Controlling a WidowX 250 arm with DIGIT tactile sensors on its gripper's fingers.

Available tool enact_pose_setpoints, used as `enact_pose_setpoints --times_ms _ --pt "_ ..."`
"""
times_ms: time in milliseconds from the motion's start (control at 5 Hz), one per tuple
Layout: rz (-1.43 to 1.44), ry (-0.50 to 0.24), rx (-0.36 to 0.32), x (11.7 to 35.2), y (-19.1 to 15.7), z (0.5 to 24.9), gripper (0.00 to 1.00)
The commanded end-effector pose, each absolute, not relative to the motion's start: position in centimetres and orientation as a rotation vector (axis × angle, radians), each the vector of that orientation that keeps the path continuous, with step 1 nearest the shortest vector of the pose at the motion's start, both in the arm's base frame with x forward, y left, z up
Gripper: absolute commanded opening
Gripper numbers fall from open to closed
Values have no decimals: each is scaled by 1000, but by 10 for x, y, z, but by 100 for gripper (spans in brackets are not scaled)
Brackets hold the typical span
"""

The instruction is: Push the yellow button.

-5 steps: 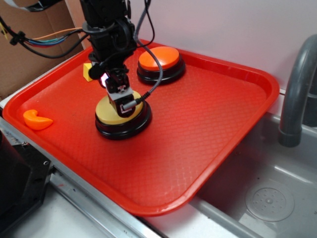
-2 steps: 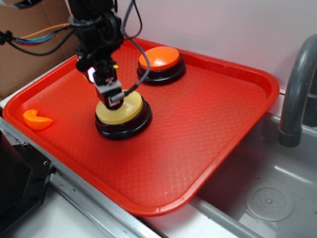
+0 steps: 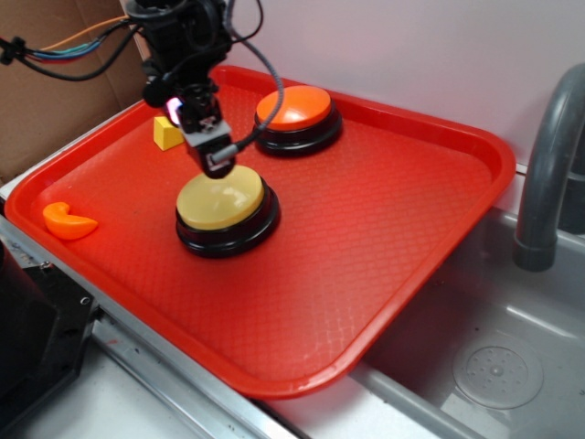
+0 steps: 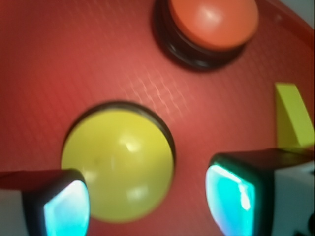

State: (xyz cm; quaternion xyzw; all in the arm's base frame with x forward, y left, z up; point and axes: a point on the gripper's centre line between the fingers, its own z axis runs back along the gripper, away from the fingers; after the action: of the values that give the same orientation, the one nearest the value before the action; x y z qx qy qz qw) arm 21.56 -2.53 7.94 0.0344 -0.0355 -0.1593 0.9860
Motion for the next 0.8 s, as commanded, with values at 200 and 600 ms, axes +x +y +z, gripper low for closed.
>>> enact_pose_setpoints --times_ms 200,600 --pt "-326 -57 29 222 -34 47 100" --pt "-329 -79 73 222 -28 94 100"
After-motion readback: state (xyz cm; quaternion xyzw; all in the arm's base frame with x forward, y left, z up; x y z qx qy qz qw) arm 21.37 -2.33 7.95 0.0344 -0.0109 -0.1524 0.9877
